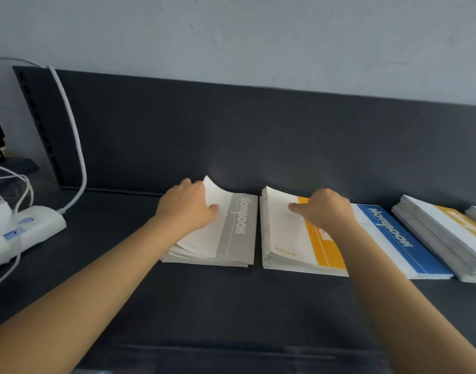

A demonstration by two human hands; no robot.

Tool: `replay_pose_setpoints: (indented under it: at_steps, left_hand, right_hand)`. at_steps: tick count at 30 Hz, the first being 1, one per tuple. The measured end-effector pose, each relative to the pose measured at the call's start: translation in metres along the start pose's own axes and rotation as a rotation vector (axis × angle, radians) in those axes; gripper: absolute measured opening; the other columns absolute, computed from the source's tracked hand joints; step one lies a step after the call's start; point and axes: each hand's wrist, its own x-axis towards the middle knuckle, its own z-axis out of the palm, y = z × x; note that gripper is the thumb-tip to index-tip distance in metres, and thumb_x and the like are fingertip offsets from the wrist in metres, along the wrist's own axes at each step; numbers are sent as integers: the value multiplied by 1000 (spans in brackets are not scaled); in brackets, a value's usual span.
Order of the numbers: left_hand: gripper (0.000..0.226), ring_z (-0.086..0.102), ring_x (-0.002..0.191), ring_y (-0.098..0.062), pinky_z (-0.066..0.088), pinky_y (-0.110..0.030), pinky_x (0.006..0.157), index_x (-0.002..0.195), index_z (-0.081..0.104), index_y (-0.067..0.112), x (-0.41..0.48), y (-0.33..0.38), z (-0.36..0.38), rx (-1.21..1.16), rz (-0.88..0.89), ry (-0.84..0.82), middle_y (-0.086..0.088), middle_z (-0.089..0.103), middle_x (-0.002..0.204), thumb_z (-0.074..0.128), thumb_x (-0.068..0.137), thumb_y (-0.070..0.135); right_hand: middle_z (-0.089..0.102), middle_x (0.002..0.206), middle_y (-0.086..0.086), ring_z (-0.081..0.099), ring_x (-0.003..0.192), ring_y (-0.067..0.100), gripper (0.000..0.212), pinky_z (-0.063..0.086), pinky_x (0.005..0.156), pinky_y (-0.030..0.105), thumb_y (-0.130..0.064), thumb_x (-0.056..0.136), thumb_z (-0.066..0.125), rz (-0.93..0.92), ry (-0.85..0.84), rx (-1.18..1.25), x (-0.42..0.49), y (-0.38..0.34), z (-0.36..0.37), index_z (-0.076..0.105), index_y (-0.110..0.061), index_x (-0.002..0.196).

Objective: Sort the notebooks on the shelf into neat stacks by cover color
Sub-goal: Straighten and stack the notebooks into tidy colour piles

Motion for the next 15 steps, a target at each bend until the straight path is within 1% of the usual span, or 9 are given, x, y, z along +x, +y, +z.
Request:
replay_pose_setpoints:
  at_steps: [1,2,3,4,6,8,11,13,15]
  left_hand:
    - [33,55,96,-22,45,-32,71,110,57,12,-1,12,1,-69,48,31,-4,50,118,55,94,41]
    - [29,53,97,-22,44,-31,70,111,58,12,-1,24,3,-59,93,88,-3,47,121,55,95,36]
    - [27,51,100,-22,42,-31,69,110,59,12,1,34,4,28,118,125,-3,45,123,56,94,33]
    - [25,50,104,-23,39,-31,69,110,59,13,3,43,5,143,119,111,-3,44,125,57,92,31]
    - [23,48,111,-26,35,-32,73,107,58,15,7,44,6,295,28,-54,-4,49,124,56,90,30]
    - [21,47,116,-26,35,-33,77,107,55,18,9,41,11,262,-68,-190,-3,53,124,50,92,30]
    - [38,38,126,-29,39,-39,87,127,47,17,9,32,12,229,-142,-237,-6,45,136,46,93,33]
    - [60,31,135,-32,38,-44,99,146,31,22,8,24,7,168,-225,-302,-8,31,150,49,94,45]
    - [81,32,138,-33,37,-41,103,154,17,22,12,14,3,41,-304,-362,-10,20,156,55,90,54]
  right_hand:
    - [55,68,3,54,67,18,40,42,56,26,-50,82,61,28,-38,1,1,9,-2,55,-11,77]
    - [56,72,2,55,67,16,38,43,57,26,-49,83,62,43,-73,4,1,16,-4,56,-11,84]
    - [55,75,1,54,68,14,37,43,58,25,-48,84,62,47,-95,5,1,22,-6,54,-12,90]
    - [54,76,0,53,69,13,36,43,60,25,-47,85,63,42,-101,0,0,29,-8,51,-13,93]
    - [51,78,-3,52,75,13,36,43,64,26,-47,85,62,22,-111,-13,0,31,-7,45,-17,97]
    - [52,81,-3,54,81,14,40,42,67,27,-50,85,61,10,-141,-35,0,36,-6,48,-17,103]
    - [57,90,0,58,88,17,49,45,69,27,-53,85,60,-7,-146,-40,1,40,-3,52,-15,115]
    - [58,96,1,57,90,18,51,45,70,27,-52,86,59,-22,-138,-40,0,40,-1,52,-14,118]
    - [57,110,4,56,99,21,52,44,72,29,-52,85,58,-59,-90,-52,-3,37,1,51,-14,120]
